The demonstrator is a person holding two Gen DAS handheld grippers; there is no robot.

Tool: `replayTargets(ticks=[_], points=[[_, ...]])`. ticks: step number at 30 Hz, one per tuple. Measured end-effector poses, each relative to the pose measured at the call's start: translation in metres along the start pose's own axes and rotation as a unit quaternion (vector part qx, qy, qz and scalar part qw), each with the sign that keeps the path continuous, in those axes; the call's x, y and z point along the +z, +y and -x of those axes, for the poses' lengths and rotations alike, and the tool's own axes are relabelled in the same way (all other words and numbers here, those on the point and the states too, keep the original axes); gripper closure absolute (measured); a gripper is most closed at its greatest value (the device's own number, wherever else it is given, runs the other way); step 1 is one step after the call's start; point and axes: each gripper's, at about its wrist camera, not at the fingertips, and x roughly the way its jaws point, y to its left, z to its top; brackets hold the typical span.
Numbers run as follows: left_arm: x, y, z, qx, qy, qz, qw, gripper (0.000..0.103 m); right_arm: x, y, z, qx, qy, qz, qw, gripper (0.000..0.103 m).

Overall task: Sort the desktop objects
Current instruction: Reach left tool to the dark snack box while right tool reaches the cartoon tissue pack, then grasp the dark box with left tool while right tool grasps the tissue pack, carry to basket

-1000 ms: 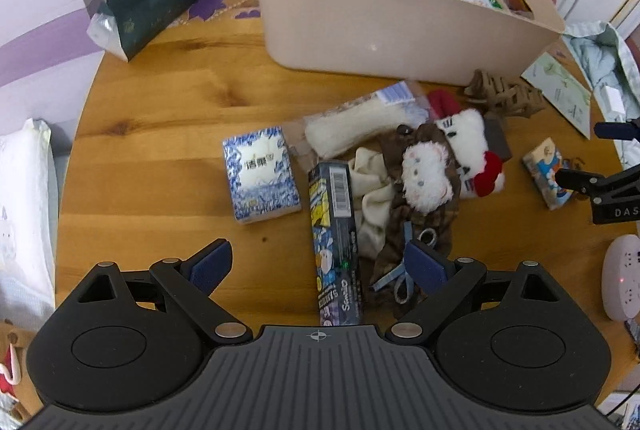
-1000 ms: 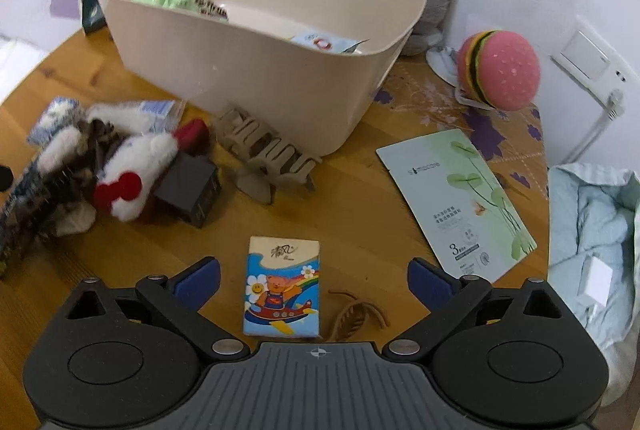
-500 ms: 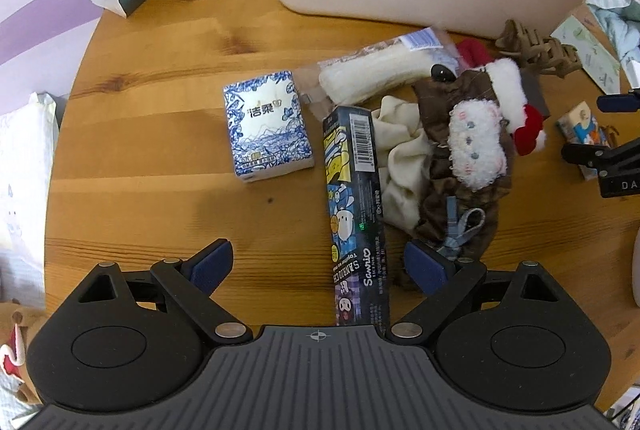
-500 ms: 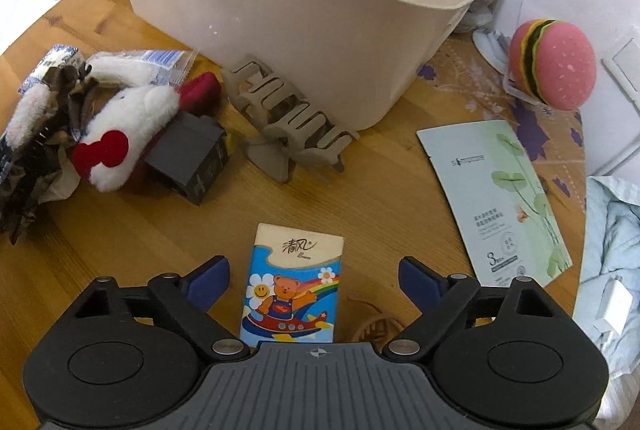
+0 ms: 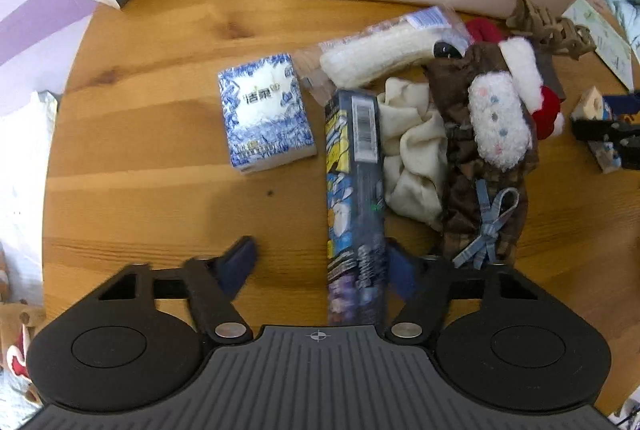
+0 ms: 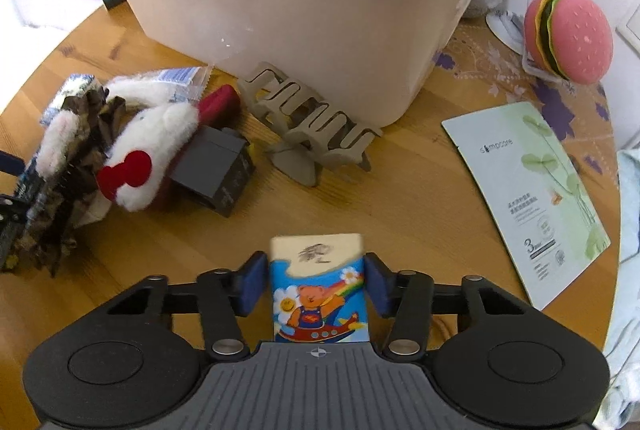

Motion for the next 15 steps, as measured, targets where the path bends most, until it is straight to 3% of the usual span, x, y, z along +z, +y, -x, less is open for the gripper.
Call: replayTargets(ticks=[2, 4, 15], points=[[0.002, 0.000, 0.002, 0.001, -0.002, 0.001, 1.0000, 0.064, 0.000, 0.001, 0.000, 0.000, 0.001, 0.002, 1.000, 0.059], [0.003, 0.001, 0.004, 0.000, 0.000, 0.002, 1.0000, 0.076, 0.000, 0.003, 0.000, -0.001, 0.003, 0.001, 1.000, 0.059], [0.000, 0.005, 0.019, -0.015, -0.009, 0.016, 0.9997, 0.080, -0.004, 0.015, 0.016, -0.005, -0.008, 0.007, 1.000, 0.059]])
